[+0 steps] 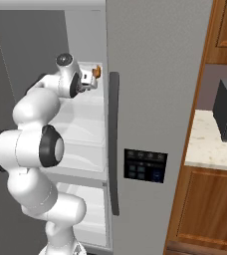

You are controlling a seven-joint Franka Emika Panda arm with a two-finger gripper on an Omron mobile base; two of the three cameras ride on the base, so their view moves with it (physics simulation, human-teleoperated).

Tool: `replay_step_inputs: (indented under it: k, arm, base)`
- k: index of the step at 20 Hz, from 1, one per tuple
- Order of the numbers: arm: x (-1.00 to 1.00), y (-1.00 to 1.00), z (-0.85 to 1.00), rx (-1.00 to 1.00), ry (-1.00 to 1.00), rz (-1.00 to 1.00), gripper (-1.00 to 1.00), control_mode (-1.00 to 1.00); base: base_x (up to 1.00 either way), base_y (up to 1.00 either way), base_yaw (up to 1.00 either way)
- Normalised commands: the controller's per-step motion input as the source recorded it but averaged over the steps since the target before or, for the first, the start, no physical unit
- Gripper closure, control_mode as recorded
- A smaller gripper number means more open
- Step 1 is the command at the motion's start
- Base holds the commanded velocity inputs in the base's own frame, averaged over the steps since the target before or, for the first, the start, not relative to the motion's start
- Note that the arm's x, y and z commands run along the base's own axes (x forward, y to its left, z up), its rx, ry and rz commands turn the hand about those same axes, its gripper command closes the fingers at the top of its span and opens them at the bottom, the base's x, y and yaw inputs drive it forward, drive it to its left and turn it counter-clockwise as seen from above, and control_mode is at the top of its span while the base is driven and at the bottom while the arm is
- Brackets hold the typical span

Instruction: Pick the egg and butter from the fridge and place them by the bowl for mixing.

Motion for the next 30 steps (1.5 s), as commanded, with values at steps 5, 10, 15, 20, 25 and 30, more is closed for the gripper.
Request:
replay_step_inputs:
  k: [5, 10, 15, 20, 25, 30]
  arm:
    - [0.21, 0.0, -0.14, 0.05, 0.0, 0.06, -1.0, -1.0]
    - [0.21, 0.0, -0.11, 0.02, -0.01, 0.08, 1.0, -1.0]
    - [-0.01, 0.0, -0.2, 0.0, 0.04, 0.03, 1.0, -1.0]
    - [-0.33, 0.0, -0.28, 0.0, 0.06, 0.0, 1.0, -1.0]
    - [-0.37, 0.0, -0.17, 0.01, -0.01, 0.0, 1.0, -1.0]
    - [-0.57, -0.01, 0.06, 0.03, -0.14, 0.0, 1.0, -1.0]
  base:
    - [0.0, 0.0, 0.0]
    - [0.0, 0.0, 0.0]
    - [0.0, 0.0, 0.0]
    - [0.0, 0.0, 0.0]
    - [0.0, 0.0, 0.0]
    - [0.0, 0.0, 0.0]
